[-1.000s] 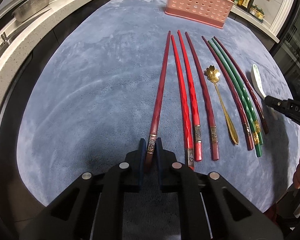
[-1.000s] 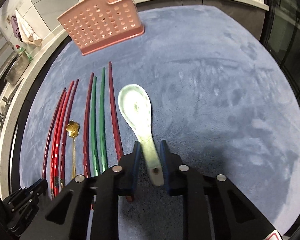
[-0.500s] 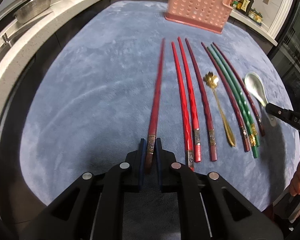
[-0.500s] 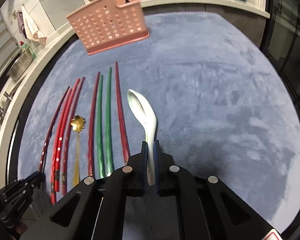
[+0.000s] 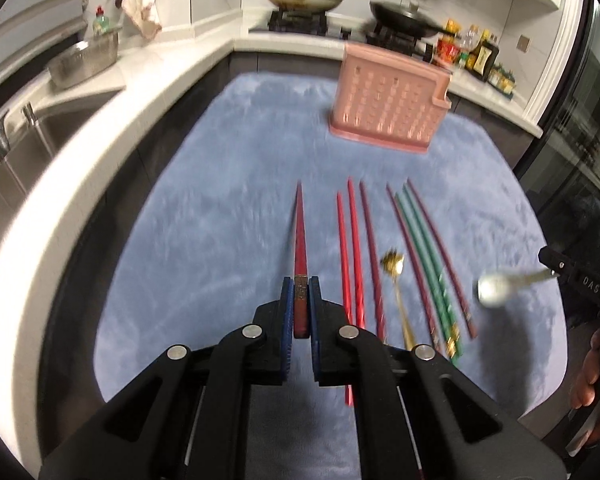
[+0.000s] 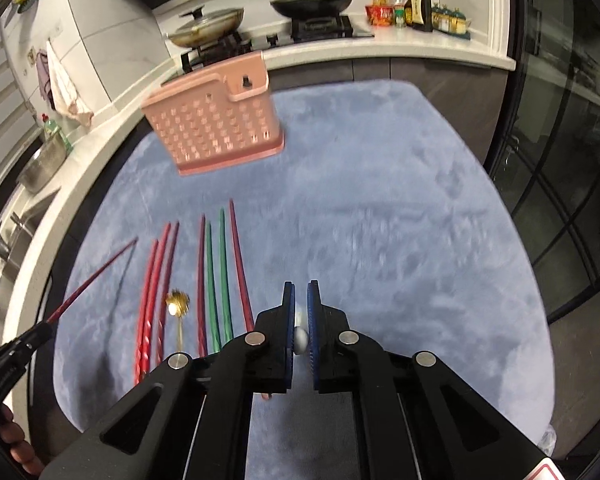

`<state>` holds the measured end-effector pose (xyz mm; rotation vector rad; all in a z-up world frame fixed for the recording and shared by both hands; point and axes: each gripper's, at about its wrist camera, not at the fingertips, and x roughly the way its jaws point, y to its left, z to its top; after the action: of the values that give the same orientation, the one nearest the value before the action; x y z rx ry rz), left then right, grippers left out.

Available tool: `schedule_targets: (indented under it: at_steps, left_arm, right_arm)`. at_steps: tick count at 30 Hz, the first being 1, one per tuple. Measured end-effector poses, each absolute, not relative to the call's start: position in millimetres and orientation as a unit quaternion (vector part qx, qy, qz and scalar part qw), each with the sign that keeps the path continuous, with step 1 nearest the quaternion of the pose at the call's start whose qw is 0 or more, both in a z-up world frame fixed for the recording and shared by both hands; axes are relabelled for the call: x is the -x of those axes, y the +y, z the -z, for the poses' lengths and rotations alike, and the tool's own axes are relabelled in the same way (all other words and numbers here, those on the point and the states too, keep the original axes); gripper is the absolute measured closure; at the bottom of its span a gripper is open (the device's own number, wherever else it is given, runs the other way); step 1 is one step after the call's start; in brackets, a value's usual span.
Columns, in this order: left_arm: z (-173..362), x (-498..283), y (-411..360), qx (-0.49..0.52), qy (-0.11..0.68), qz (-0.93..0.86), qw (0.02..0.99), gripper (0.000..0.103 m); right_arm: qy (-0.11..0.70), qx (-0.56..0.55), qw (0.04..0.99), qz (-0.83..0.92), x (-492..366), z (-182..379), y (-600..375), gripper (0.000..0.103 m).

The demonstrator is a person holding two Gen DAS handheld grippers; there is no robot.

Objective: Organize utensils
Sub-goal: 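Lift the chopstick and white spoon and carry both toward the pink basket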

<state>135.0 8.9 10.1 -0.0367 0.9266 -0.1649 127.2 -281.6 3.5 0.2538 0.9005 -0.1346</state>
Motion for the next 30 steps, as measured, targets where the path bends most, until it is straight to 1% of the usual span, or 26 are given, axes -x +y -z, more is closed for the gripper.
schedule_targets:
  at_steps: [11, 17, 23, 27, 30]
  left_arm:
    - [-100.9, -199.6, 2.7, 0.016, 0.358, 0.078, 0.93, 0.096]
    - [-153.3, -237.4, -7.3, 0.021, 0.305, 0.09, 0.948, 0.096]
    - [-215.5, -278.2, -27.0, 0.03, 0.236, 0.103, 0.966, 0.096]
    - [-238.1, -306.8, -40.2, 0.043, 0.206, 0.111, 0.971, 0.096]
    - [-243.7, -326.6, -50.1, 0.046, 0.198, 0.113, 0.973, 0.096]
  right_arm:
    - [0.396, -0.118, 0.909, 0.049, -168.2, -44.8, -280.8, 0.097]
    - [0.363, -0.118, 0.924, 0.034, -209.8, -80.4, -285.0, 0.097]
    - [0.322, -0.122, 0.939, 0.029, -264.3, -120.0, -294.3, 0.097]
    - [0.303, -0.129, 0.944, 0.027, -305.4, -136.1, -299.9, 0.097]
    - [0.298, -0.133, 0.945, 0.024, -329.8, -139.5, -300.5, 0.097]
